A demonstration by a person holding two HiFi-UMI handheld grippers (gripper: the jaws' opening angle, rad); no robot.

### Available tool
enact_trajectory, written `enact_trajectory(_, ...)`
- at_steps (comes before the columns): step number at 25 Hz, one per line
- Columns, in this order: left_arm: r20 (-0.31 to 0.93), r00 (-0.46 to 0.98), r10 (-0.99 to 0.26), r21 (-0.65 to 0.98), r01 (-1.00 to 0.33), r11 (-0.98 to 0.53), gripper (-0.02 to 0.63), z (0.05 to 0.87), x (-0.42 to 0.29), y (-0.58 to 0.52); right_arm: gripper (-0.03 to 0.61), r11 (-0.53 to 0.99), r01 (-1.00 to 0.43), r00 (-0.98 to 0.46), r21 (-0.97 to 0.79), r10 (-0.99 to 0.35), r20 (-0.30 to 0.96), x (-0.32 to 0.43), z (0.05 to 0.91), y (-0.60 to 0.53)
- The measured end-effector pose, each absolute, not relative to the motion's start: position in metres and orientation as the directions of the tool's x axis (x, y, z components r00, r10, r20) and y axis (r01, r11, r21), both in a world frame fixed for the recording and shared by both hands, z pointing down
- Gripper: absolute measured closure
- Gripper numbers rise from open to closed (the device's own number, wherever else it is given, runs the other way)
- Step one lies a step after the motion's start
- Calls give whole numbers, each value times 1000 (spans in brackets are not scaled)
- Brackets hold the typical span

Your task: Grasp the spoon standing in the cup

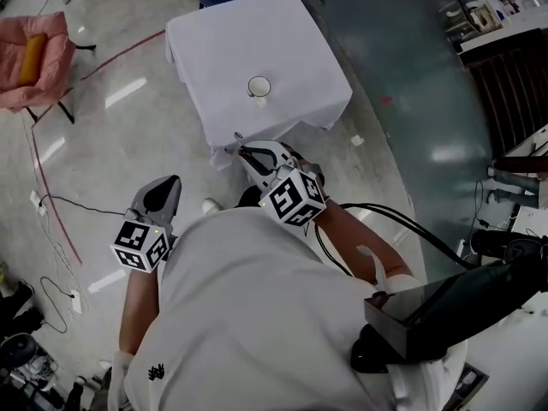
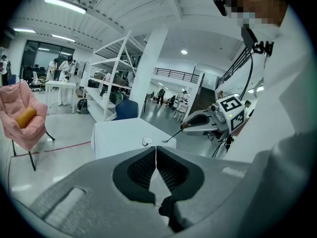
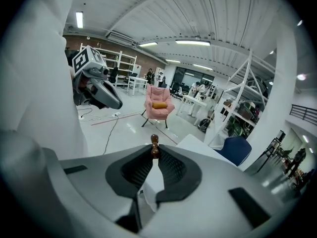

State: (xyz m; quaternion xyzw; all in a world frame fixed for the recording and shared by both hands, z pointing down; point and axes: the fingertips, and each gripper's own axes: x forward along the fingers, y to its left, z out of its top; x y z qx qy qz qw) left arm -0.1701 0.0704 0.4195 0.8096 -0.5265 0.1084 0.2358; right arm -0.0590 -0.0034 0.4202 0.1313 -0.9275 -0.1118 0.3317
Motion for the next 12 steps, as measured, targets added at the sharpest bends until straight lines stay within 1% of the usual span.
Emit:
enact_trajectory(6,446,386,-807,257,-919,-298,601,432,-163,8,535,935,-221,-717,278,-349,603,-35,453,-102)
enact_trajectory(12,456,361,-814,240,-930,-278,601,425,-127,-66,535,913,-286,-654,293,-409,636,10,501,-219)
